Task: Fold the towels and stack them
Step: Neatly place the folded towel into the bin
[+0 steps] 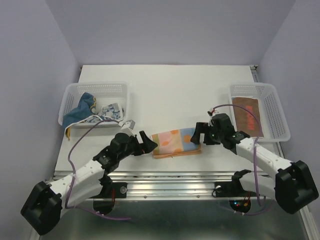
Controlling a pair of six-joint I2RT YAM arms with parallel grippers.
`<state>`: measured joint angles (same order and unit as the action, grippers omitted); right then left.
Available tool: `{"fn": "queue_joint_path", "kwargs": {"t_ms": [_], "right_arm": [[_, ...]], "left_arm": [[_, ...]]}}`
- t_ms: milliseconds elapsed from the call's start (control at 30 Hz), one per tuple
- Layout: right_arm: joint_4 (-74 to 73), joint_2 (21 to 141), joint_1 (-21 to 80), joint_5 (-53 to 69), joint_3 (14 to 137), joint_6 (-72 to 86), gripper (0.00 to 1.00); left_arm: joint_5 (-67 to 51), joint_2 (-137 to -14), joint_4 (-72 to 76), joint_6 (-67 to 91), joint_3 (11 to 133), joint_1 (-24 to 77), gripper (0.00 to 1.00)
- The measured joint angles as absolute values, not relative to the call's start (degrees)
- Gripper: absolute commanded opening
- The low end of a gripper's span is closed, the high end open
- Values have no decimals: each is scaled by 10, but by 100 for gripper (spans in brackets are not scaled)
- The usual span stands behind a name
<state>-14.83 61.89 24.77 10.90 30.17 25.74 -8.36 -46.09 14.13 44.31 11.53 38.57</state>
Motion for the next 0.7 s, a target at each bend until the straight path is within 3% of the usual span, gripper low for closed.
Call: {"fn": "queue_joint_path", "kwargs": {"t_ms": [133,200,333,433,700], "right_arm": [[-143,681,279,67,333,260,100],[-143,705,287,41,338,264,93],[-146,750,301,-8,347,273,69],[-143,767,305,-27,355,278,57],[-116,787,317,-31,355,283,39]], "left_arm": [[-51,-471,122,434,144,386,99],[-42,-479,121,431,150,386,99],[-30,-492,110,429,151,386,99],[-25,-497,103,429,151,386,99],[-16,-496,96,429,151,386,99]]}}
